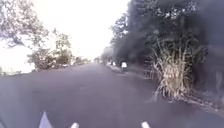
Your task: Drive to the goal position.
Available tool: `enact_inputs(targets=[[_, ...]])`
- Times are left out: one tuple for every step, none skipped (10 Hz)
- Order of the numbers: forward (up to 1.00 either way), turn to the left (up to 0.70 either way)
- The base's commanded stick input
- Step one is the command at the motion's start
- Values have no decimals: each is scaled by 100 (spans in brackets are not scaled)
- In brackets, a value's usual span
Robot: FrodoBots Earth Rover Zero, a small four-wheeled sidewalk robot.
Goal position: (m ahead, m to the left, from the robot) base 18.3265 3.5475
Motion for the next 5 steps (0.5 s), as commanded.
enact_inputs(targets=[[85, 0], [85, 0], [85, 0], [85, 0], [85, 0]])
